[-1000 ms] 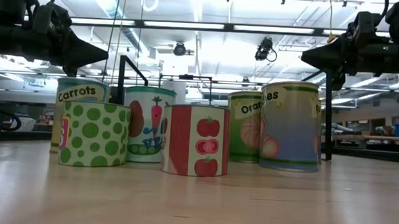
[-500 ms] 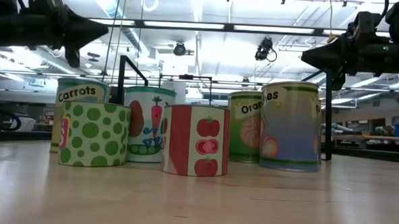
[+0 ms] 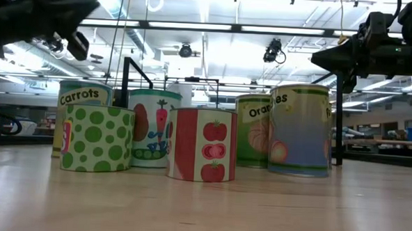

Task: Pick and place cans onto a shelf
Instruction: Put the canned carrots on the shelf

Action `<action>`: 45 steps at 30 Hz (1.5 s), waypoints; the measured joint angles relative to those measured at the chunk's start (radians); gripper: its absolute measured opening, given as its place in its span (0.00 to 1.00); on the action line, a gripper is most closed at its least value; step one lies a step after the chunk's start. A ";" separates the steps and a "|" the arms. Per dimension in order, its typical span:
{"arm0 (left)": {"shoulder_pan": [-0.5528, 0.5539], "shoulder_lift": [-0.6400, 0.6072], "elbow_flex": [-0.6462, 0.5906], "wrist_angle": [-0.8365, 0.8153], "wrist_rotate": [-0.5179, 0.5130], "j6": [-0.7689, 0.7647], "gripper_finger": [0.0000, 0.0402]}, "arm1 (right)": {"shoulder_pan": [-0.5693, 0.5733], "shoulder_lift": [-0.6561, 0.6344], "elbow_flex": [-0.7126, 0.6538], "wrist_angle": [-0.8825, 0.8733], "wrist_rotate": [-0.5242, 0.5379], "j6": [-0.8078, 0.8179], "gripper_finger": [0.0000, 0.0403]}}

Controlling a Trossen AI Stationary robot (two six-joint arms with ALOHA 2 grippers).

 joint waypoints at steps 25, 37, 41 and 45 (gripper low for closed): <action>-0.171 0.000 0.057 -0.148 0.010 0.116 0.46 | 0.000 0.000 0.000 0.034 0.000 0.113 0.15; -0.171 0.000 0.138 -0.313 -0.055 0.217 0.49 | 0.002 0.000 0.000 0.286 -0.175 0.129 0.15; -0.171 0.006 0.139 -0.334 -0.099 0.219 0.53 | 0.002 0.000 0.000 0.385 -0.180 0.153 0.15; -0.171 0.052 0.139 -0.319 -0.140 0.227 0.56 | 0.002 0.001 0.020 0.411 -0.186 0.157 0.15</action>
